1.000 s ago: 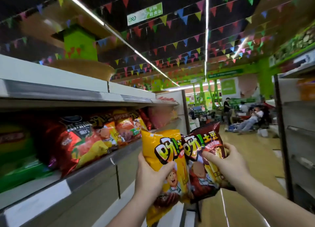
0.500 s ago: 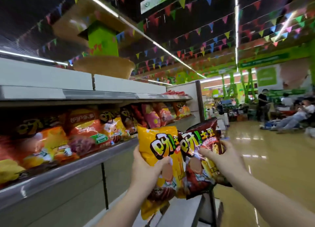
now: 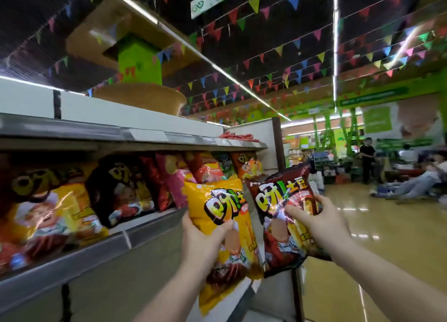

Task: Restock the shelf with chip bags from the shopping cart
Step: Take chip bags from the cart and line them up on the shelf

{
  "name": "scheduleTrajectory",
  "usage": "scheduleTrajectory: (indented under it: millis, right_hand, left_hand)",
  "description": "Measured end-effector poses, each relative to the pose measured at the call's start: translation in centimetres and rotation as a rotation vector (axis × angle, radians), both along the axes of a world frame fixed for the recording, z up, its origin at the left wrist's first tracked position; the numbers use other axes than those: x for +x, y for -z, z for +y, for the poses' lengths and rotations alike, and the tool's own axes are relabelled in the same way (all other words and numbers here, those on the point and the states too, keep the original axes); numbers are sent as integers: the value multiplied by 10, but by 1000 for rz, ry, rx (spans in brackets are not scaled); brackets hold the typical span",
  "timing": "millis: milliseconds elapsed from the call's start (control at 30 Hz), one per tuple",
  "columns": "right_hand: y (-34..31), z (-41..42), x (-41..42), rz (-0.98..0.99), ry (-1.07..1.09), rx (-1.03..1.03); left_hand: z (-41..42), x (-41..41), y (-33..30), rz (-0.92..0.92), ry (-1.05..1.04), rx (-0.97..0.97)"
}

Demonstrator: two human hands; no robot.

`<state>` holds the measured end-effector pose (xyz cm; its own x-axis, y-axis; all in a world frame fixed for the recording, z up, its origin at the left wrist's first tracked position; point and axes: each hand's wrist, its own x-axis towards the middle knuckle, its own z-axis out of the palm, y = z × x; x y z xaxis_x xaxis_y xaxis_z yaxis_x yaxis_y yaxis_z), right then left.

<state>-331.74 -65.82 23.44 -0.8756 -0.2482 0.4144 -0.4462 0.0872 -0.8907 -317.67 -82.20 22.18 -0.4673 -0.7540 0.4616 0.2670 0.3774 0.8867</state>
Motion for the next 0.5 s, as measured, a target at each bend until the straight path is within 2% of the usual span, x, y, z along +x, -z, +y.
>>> scheduleTrajectory:
  millis: [300, 500]
  right_hand:
    - [-16, -46, -132, 3, -42, -10]
    - [-18, -83, -219, 6, -161, -4]
  left_hand:
    - [-44, -120, -17, -34, -5, -66]
    - [-60, -176, -18, -61, -116, -49]
